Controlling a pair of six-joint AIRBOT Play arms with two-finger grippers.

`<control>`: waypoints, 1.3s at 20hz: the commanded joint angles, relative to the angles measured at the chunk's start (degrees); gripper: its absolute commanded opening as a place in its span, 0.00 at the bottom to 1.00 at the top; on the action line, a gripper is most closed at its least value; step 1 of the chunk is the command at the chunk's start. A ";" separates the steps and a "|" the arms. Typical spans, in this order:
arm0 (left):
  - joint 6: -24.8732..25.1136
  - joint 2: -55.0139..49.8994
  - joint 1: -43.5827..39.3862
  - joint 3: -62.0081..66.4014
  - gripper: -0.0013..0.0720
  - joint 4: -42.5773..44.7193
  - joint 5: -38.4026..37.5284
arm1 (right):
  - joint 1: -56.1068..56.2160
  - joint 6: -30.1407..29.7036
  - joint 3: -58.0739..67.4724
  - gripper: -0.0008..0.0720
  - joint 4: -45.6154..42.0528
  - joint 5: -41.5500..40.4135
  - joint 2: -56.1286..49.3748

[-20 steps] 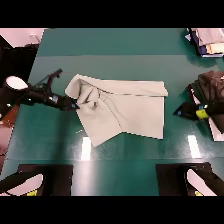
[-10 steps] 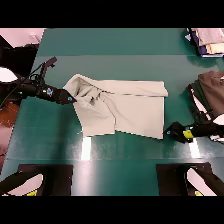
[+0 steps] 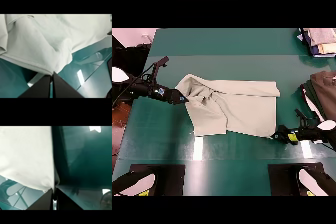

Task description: Fold the shirts.

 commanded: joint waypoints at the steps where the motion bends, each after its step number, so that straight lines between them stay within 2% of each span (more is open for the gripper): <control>1: 0.00 0.04 0.02 0.07 0.05 0.00 -1.36 | 4.85 -0.24 -0.02 0.04 0.48 -4.04 0.00; 5: -0.66 0.11 2.08 5.29 0.05 0.24 -4.00 | 7.41 -0.20 9.88 0.04 0.35 -0.90 0.00; 10: -7.43 0.11 11.15 31.30 0.05 0.17 -7.08 | 4.52 1.20 41.90 0.04 0.22 2.89 0.00; 14: -11.13 0.11 13.92 55.01 0.05 0.22 -4.90 | -0.35 1.27 70.29 0.04 -0.26 2.93 0.00; 16: -13.18 0.83 13.92 64.19 0.05 -0.04 -3.17 | -3.48 1.27 82.27 0.04 -0.24 5.68 0.02; 19: -13.46 8.00 13.92 65.18 0.05 -0.04 4.26 | -9.49 1.29 97.59 0.04 -0.24 12.76 0.02; 22: -11.08 16.26 13.92 65.18 0.05 -0.04 9.94 | -15.85 2.19 103.51 0.04 -0.28 14.78 2.93; 26: -7.19 23.91 13.92 65.18 0.05 3.61 14.62 | -24.33 2.34 94.64 0.03 -0.28 12.63 11.50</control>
